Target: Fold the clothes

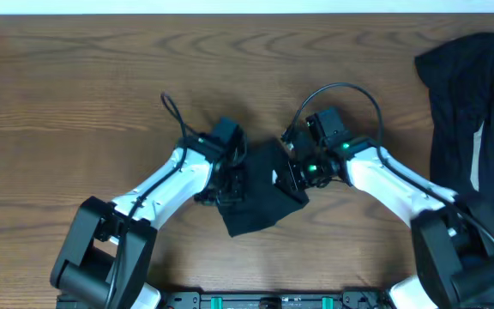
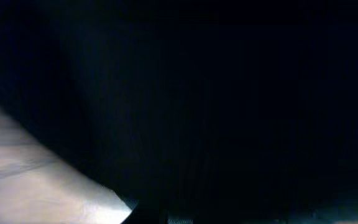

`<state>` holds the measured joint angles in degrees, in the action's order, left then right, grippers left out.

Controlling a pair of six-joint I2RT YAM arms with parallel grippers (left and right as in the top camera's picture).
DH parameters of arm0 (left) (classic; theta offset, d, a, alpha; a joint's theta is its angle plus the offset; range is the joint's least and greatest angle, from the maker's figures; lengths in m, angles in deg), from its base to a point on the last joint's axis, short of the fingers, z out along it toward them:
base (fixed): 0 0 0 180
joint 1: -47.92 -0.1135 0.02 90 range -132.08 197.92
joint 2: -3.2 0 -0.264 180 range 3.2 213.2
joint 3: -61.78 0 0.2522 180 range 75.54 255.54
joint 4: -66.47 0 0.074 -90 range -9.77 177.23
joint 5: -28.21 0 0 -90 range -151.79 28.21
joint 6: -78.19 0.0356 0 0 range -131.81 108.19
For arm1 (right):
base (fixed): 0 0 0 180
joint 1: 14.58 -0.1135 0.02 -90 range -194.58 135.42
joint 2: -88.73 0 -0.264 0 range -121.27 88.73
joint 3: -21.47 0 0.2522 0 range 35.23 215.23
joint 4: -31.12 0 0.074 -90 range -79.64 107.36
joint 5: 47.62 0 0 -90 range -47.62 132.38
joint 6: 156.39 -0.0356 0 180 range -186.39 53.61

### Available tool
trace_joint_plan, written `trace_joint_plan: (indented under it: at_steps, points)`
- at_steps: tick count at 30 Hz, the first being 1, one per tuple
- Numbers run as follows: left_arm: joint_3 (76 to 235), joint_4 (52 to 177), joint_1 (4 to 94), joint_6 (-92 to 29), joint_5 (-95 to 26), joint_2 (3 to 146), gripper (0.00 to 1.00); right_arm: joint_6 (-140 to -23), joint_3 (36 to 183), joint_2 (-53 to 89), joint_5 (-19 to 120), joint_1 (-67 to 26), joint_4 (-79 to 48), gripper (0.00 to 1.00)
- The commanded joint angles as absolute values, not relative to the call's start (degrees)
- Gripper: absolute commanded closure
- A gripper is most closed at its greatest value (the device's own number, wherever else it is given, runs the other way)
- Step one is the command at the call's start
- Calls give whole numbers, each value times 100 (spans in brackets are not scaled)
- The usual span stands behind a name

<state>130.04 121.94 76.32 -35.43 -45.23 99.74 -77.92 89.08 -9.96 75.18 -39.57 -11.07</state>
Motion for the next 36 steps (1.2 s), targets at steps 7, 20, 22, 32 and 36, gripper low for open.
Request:
trace_joint_plan:
  at_steps: [7,20,22,32,36]
  points:
    - [12237,11744,7486,-3742,-4329,9984,84,-8157,8956,-1385,6792,-3998,-877,95]
    - [13290,13342,6651,-3727,-4442,8662,45,-7138,8958,-216,7751,-3640,-1039,67]
    - [13198,13375,6465,-3748,-4447,8535,38,-7140,8958,101,7638,-3504,-1080,59]
    - [11784,11624,6325,-4636,-3177,8647,12,-7142,8958,1030,7531,-2794,-1483,44]
    - [11203,10940,6325,-5198,-3111,8647,6,-7138,8958,1032,7518,-2652,-1736,44]
